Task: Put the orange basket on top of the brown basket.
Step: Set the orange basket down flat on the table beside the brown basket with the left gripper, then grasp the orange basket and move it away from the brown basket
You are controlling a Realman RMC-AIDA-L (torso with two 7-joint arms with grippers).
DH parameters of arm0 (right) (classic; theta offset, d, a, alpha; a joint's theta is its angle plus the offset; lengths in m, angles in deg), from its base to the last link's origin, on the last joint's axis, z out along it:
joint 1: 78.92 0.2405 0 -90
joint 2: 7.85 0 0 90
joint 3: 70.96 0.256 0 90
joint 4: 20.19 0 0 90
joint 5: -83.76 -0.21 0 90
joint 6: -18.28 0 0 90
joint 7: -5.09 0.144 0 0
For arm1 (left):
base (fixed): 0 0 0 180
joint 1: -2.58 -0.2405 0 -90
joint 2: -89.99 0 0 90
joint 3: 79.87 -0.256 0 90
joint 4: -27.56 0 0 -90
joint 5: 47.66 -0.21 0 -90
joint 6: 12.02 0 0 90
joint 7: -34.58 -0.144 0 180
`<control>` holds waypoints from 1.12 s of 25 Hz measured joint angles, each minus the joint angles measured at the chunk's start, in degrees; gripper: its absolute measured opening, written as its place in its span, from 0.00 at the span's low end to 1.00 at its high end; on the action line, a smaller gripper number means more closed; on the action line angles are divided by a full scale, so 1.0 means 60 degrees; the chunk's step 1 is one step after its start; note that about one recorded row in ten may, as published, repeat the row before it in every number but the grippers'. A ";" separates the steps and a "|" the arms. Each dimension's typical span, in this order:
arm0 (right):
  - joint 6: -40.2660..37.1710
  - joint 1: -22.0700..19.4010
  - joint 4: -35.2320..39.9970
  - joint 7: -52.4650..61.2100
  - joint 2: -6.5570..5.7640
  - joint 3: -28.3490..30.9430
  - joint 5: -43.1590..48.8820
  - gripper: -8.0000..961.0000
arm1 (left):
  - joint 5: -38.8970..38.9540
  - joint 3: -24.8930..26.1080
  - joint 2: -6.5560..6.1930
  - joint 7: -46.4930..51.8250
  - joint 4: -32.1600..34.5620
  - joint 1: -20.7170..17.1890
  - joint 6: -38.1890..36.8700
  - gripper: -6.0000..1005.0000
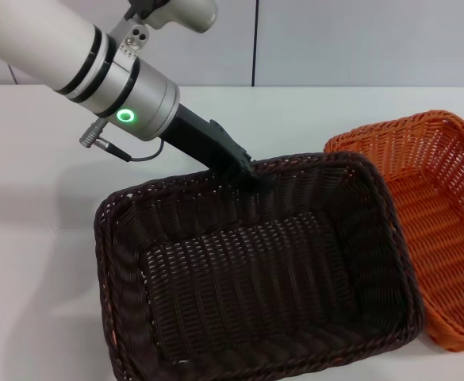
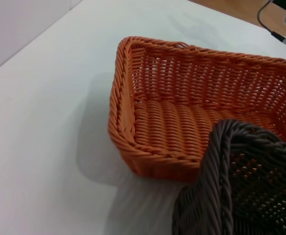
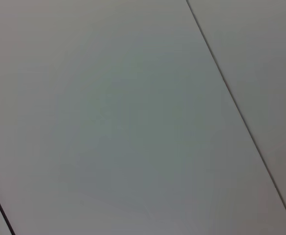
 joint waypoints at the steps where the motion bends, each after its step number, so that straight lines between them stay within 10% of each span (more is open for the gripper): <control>1: 0.0000 -0.0003 0.0000 0.0001 0.0004 0.0000 0.0000 0.58 | 0.0000 0.0000 0.0000 0.0000 0.0000 0.0000 0.0000 0.21; 5: -0.0034 -0.0018 0.0007 0.0118 0.0014 -0.0026 0.0001 0.58 | 0.0188 -0.0247 0.0032 0.0291 -0.0183 -0.0137 -0.0261 0.21; 9: -0.0232 -0.0133 0.0131 0.0994 0.0010 -0.0325 0.0180 0.58 | 0.0842 -0.0208 0.0020 0.0300 -0.0614 -0.0532 -0.0520 0.50; 16: -0.1112 -0.0871 0.2608 0.6051 -0.0211 -0.2986 0.2968 0.58 | 0.5224 -0.0093 0.0022 -0.1128 -0.1604 -0.2574 -0.1804 0.72; 24: -0.4117 -0.0393 0.6756 1.0832 -0.1730 -0.4249 1.0008 0.58 | 0.7375 -0.0109 0.0053 -0.2050 -0.1586 -0.3564 -0.2349 0.83; 28: -0.4906 0.0342 0.7536 1.0986 -0.2011 -0.4291 1.2571 0.58 | 0.8097 -0.0053 0.0048 -0.2138 -0.1608 -0.3929 -0.2549 0.86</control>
